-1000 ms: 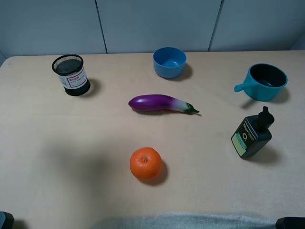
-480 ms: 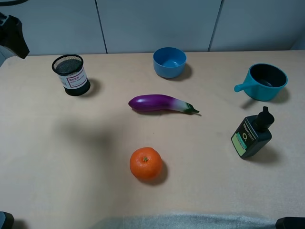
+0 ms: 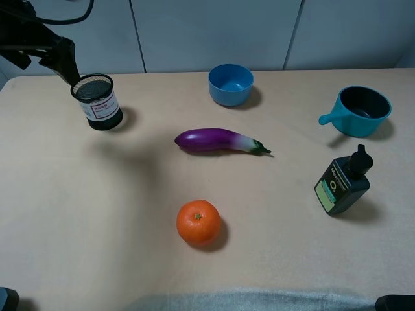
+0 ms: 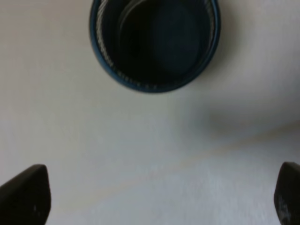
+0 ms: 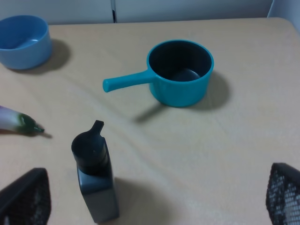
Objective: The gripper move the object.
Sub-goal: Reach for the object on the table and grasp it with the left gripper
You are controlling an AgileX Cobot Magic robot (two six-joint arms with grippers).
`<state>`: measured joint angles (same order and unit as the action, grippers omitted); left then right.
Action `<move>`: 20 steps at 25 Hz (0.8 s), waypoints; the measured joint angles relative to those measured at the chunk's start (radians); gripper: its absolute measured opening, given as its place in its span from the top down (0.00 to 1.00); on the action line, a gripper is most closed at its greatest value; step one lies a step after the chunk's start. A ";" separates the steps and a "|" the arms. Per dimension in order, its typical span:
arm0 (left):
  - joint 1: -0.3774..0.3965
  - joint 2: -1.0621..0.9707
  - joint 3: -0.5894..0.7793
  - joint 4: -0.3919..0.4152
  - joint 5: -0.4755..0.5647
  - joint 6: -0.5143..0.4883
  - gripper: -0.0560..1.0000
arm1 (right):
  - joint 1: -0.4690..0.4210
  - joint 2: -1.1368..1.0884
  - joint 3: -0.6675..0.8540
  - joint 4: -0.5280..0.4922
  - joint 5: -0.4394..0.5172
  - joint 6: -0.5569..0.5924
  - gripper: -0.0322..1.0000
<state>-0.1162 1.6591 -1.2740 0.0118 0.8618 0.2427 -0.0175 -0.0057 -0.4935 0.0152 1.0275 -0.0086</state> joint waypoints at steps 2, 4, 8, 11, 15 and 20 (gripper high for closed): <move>-0.005 0.024 -0.007 -0.003 -0.024 0.003 0.05 | 0.000 0.000 0.000 0.000 0.000 0.000 0.30; -0.016 0.046 -0.015 -0.003 -0.041 0.006 0.06 | 0.000 0.000 0.000 0.000 0.000 0.000 0.30; -0.042 0.097 -0.021 -0.003 -0.088 0.010 0.06 | 0.000 0.000 0.000 0.000 0.000 0.000 0.30; -0.064 0.135 -0.023 -0.003 -0.122 0.011 0.06 | 0.000 0.000 0.000 0.001 0.000 0.000 0.30; -0.081 0.181 -0.023 -0.003 -0.167 0.011 0.06 | 0.000 0.000 0.000 0.001 0.000 0.000 0.30; -0.092 0.224 -0.023 -0.003 -0.231 0.011 0.06 | 0.000 0.000 0.000 0.001 0.000 0.000 0.30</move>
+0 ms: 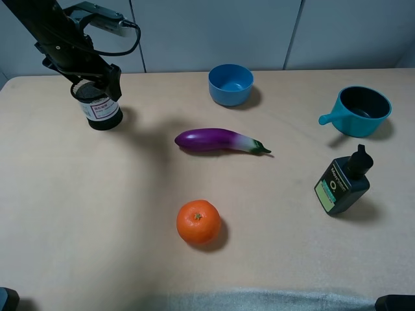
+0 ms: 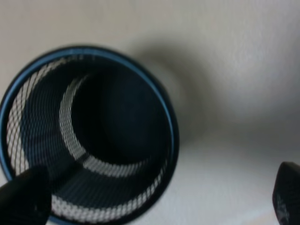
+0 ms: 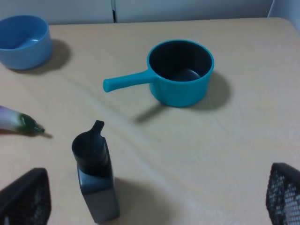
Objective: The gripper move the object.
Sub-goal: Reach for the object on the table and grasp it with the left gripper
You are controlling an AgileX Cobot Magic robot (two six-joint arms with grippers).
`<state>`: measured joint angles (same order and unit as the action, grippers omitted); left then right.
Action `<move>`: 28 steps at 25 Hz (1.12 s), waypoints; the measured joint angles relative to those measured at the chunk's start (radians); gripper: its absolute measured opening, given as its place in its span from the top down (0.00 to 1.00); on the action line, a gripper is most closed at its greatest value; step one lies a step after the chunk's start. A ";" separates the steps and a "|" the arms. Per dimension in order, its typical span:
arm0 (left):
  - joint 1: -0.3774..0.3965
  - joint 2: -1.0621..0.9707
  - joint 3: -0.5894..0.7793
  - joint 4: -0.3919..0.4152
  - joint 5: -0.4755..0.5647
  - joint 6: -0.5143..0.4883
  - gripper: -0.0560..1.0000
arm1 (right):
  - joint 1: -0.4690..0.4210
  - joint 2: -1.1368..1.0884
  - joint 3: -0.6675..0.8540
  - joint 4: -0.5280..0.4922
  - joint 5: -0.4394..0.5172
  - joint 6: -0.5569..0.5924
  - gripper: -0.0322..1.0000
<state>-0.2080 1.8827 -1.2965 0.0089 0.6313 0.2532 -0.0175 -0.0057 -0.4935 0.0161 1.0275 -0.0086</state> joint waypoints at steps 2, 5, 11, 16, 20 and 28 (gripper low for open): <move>0.000 0.018 -0.001 -0.001 -0.024 0.000 0.06 | 0.000 0.000 0.000 0.000 0.000 0.000 0.30; 0.000 0.050 -0.008 -0.017 -0.058 0.000 0.06 | 0.000 0.000 0.000 0.000 0.000 0.000 0.30; -0.002 0.114 -0.012 -0.047 -0.110 0.000 0.06 | 0.000 0.000 0.000 0.000 0.000 0.000 0.30; -0.006 0.153 -0.012 -0.050 -0.148 0.000 0.07 | 0.000 0.000 0.000 0.002 0.000 0.000 0.30; -0.008 0.181 -0.012 -0.053 -0.175 -0.008 0.08 | 0.000 0.000 0.000 0.002 0.000 0.000 0.30; -0.008 0.214 -0.012 -0.103 -0.191 -0.012 0.16 | 0.000 0.000 0.000 0.002 0.000 0.000 0.30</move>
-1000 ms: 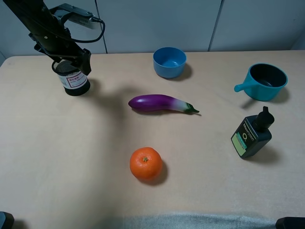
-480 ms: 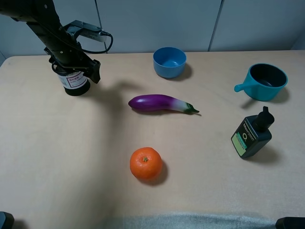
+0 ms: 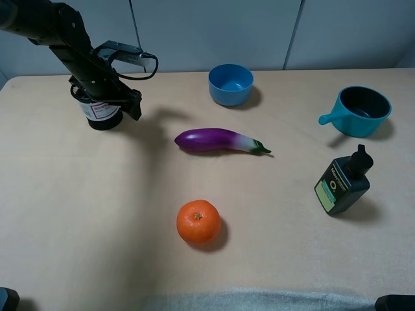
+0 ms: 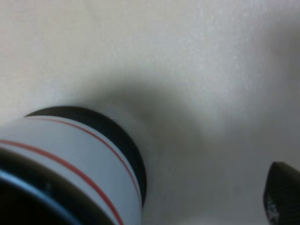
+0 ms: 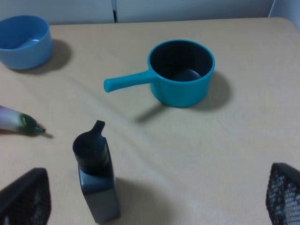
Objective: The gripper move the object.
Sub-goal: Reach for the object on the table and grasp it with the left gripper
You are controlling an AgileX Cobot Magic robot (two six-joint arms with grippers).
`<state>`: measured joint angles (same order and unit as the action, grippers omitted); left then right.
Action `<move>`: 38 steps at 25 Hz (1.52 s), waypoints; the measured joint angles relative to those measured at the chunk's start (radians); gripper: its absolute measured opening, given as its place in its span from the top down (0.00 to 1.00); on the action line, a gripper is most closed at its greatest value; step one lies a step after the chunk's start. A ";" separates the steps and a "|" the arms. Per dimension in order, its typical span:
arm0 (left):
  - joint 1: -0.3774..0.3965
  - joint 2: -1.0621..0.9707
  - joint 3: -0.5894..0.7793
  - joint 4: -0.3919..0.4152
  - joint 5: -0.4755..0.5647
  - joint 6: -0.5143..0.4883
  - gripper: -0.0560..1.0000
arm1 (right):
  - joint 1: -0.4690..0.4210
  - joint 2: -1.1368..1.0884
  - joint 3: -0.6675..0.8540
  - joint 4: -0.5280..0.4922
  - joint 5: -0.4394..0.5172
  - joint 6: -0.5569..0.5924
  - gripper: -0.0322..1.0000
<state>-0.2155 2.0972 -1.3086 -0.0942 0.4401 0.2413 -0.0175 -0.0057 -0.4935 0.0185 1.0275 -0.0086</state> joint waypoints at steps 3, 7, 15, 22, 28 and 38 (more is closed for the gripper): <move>0.000 0.000 0.000 -0.001 -0.003 -0.002 0.21 | 0.000 0.000 0.000 0.000 0.000 0.000 0.30; 0.000 0.000 0.000 -0.001 -0.003 -0.003 0.30 | 0.000 0.000 0.000 0.000 0.000 0.000 0.30; 0.000 0.000 0.000 -0.001 -0.003 -0.003 0.60 | 0.000 0.000 0.000 0.000 0.000 0.000 0.30; 0.000 0.000 0.000 0.000 -0.007 -0.003 0.61 | 0.000 0.000 0.000 0.000 0.000 0.000 0.30; 0.000 0.000 0.000 0.000 -0.007 -0.003 0.61 | 0.000 0.000 0.000 0.000 0.000 0.000 0.30; 0.000 -0.023 0.000 0.000 -0.007 -0.006 0.62 | 0.000 0.000 0.000 0.000 0.000 0.000 0.30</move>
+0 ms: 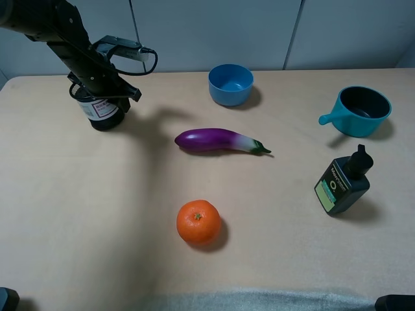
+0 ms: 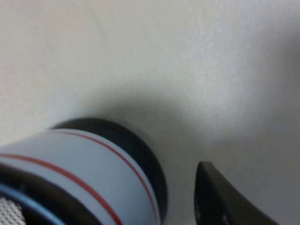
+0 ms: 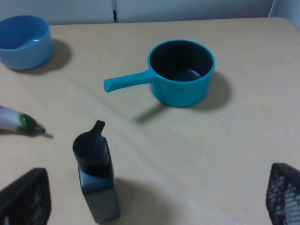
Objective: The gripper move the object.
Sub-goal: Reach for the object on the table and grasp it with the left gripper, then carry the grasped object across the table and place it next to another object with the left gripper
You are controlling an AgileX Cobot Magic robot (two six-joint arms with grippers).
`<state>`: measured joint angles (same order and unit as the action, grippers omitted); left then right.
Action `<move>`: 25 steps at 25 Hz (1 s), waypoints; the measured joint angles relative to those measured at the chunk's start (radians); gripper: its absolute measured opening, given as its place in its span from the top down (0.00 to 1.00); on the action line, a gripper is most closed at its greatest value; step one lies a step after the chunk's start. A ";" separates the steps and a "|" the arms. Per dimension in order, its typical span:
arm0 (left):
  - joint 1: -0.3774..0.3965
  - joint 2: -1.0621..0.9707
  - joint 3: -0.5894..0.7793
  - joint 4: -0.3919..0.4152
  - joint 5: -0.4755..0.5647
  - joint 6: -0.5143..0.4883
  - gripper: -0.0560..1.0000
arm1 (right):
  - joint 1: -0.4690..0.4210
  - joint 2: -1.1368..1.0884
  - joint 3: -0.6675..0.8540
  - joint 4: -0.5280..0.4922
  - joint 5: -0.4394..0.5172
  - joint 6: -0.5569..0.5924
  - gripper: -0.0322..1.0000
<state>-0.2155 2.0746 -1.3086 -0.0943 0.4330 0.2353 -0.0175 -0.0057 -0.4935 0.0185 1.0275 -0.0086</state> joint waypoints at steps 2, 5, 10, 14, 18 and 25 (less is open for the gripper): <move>0.000 -0.011 0.000 0.000 0.001 0.000 0.63 | 0.000 0.000 0.000 0.000 0.000 0.000 0.30; 0.000 -0.023 0.000 0.000 0.008 0.000 0.64 | 0.000 0.000 0.000 0.000 0.000 0.000 0.30; 0.000 -0.043 0.000 0.000 0.049 -0.001 0.65 | 0.000 0.000 0.000 0.000 0.000 0.000 0.30; 0.000 -0.061 0.000 -0.001 0.089 -0.008 0.66 | 0.000 0.000 0.000 0.000 0.000 0.000 0.30; 0.000 -0.091 0.000 0.002 0.117 -0.027 0.66 | 0.000 0.000 0.000 0.000 0.000 0.000 0.30; 0.000 -0.130 0.000 0.007 0.192 -0.038 0.66 | 0.000 0.000 0.000 0.000 0.000 0.000 0.30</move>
<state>-0.2155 1.9450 -1.3086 -0.0872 0.6250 0.1972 -0.0175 -0.0057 -0.4935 0.0185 1.0275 -0.0086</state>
